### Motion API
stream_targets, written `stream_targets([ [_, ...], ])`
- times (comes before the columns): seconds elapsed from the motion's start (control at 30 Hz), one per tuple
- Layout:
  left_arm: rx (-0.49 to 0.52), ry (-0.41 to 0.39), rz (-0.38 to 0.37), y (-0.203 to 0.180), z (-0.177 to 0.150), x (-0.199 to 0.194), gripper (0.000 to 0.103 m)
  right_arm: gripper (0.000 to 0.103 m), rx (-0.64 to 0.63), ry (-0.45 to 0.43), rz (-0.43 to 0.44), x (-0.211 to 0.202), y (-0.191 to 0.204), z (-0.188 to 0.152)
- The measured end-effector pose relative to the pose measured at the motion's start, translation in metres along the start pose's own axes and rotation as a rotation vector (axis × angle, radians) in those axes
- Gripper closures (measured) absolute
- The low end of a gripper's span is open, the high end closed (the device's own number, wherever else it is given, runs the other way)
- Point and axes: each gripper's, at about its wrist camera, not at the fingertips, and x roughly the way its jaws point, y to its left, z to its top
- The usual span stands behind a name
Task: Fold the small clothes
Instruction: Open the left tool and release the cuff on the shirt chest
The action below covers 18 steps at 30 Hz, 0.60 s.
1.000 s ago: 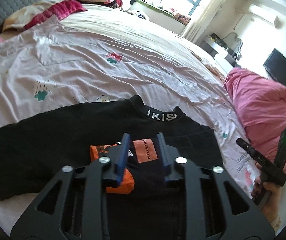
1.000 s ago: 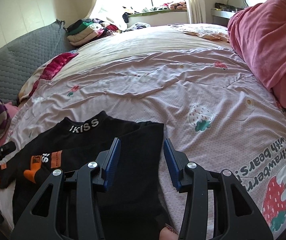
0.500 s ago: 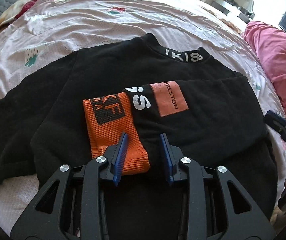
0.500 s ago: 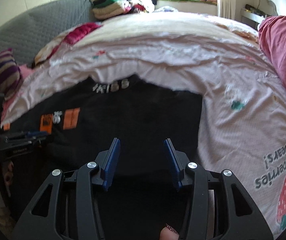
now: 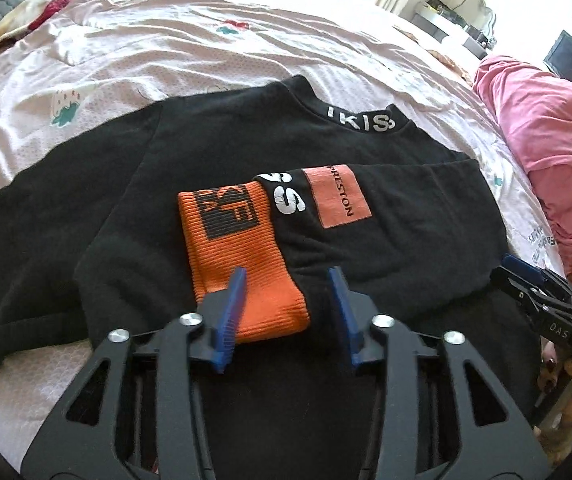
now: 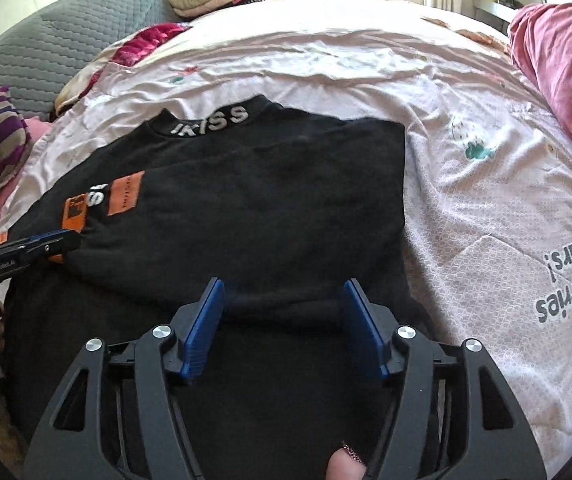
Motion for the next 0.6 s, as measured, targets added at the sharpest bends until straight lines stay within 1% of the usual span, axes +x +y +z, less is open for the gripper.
stream_targets([
  [0.03,-0.004,-0.006,0.003,0.000,-0.001,-0.003,0.057,0.036,-0.002,-0.014,0.003,-0.005,0.001,-0.001],
  [0.07,-0.008,-0.013,0.004,0.001,-0.001,-0.007,0.055,0.029,-0.001,-0.022,0.005,-0.007,0.002,-0.001],
  [0.17,-0.001,-0.030,0.011,0.002,-0.003,-0.016,0.052,0.026,0.008,-0.048,0.017,-0.015,0.004,-0.003],
  [0.2,-0.001,-0.033,0.012,0.002,-0.004,-0.019,0.051,0.019,0.017,-0.061,0.018,-0.018,0.004,-0.005],
  [0.27,0.000,-0.038,0.012,0.003,-0.006,-0.024,0.045,0.013,0.033,-0.081,0.029,-0.020,0.004,-0.008],
  [0.3,0.001,-0.042,0.014,0.003,-0.007,-0.027,0.044,0.013,0.043,-0.082,0.029,-0.021,0.004,-0.009],
  [0.37,0.004,-0.053,0.015,0.003,-0.009,-0.034,0.037,0.010,0.053,-0.084,0.014,-0.021,0.004,-0.011],
  [0.47,-0.004,-0.073,0.018,0.005,-0.013,-0.044,0.031,0.008,0.068,-0.089,0.008,-0.021,0.005,-0.010],
  [0.53,-0.009,-0.086,0.024,0.006,-0.014,-0.050,0.031,0.007,0.073,-0.100,0.007,-0.024,0.007,-0.007],
  [0.57,-0.012,-0.089,0.031,0.007,-0.015,-0.053,0.023,0.006,0.072,-0.105,0.007,-0.025,0.008,-0.005],
  [0.6,-0.017,-0.092,0.037,0.008,-0.016,-0.054,0.018,0.006,0.070,-0.113,0.008,-0.027,0.010,-0.003],
])
